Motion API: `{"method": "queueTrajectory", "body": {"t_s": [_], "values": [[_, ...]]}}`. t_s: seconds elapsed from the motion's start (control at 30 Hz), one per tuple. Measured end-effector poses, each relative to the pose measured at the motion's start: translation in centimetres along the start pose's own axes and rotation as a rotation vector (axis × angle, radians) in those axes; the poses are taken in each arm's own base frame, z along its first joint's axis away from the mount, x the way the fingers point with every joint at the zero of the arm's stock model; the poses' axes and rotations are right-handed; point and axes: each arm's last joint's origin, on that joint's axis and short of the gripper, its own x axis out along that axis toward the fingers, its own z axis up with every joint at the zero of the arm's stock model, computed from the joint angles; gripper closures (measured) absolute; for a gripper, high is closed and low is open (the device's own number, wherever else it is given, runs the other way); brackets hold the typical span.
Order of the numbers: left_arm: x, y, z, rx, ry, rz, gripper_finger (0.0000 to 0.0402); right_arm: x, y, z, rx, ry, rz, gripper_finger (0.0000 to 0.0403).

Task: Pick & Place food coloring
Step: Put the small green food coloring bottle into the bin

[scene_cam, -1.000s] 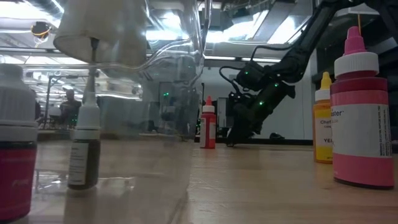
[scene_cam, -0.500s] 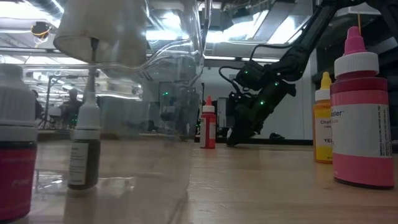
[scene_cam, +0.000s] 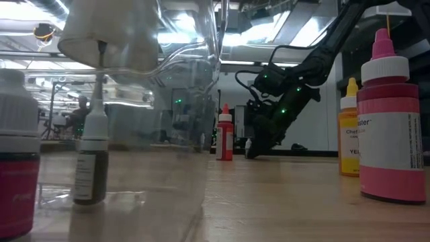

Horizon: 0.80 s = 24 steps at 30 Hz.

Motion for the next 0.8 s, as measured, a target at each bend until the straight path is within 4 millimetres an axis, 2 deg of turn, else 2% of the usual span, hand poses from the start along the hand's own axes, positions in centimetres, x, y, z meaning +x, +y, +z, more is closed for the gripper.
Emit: {"method": "queueTrajectory", "body": {"t_s": [0.27,0.43,0.57,0.8], "values": [[0.16,0.04,0.03,0.008,0.001,0.005,0.0304,-0.55,-0.05,0.16,-0.008,-0.006,-0.006,0.0278],[0.17,0.04,0.03,0.009,0.0,0.006,0.0304,-0.55,0.03,0.19,-0.028,-0.014,0.024,0.0284],[0.17,0.04,0.03,0.008,0.0,0.006,0.0304,-0.55,0.06,0.37,-0.032,-0.035,0.03,0.0268],[0.17,0.04,0.04,0.0,0.0,0.006,0.0304,-0.55,0.09,0.47,-0.035,-0.046,0.022,0.0216]]}}
